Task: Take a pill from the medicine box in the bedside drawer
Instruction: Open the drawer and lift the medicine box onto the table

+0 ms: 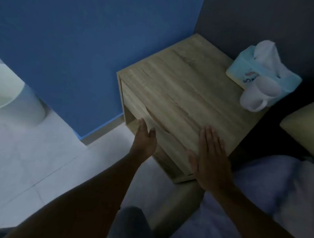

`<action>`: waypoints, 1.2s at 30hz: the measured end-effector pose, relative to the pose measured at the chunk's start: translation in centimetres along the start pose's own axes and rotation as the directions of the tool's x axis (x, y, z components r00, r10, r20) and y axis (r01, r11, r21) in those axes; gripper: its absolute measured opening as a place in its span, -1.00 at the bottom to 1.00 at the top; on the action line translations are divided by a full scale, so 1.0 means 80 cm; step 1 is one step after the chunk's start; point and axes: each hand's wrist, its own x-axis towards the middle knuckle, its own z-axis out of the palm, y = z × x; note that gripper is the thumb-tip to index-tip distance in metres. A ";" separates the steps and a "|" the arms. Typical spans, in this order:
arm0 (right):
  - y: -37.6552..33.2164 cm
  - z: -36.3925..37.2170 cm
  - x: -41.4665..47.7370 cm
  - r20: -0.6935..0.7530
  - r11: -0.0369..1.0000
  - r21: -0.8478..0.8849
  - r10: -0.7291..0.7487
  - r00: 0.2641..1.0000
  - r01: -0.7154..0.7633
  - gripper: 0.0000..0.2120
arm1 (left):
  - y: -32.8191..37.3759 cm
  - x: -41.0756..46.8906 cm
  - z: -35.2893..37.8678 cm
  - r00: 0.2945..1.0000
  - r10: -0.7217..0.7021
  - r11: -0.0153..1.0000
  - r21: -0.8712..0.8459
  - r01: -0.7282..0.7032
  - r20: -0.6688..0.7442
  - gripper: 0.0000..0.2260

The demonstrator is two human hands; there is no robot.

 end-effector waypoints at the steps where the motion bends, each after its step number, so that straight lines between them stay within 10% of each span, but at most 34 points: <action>1: -0.001 0.001 0.001 -0.011 1.000 0.001 0.005 1.000 -0.005 -0.28 | 0.000 0.006 0.003 0.999 -0.001 0.999 -0.035 0.000 -0.048 -0.40; 14: 0.003 0.018 0.004 -0.079 1.000 -0.004 0.012 0.997 -0.012 -0.27 | 0.007 0.037 0.029 0.971 0.205 0.957 -0.182 -0.225 -0.121 -0.22; 36: -0.003 0.001 0.009 0.099 1.000 0.001 0.026 0.995 -0.026 -0.23 | -0.035 -0.061 -0.064 0.999 0.008 0.991 -0.136 -0.015 -0.053 -0.25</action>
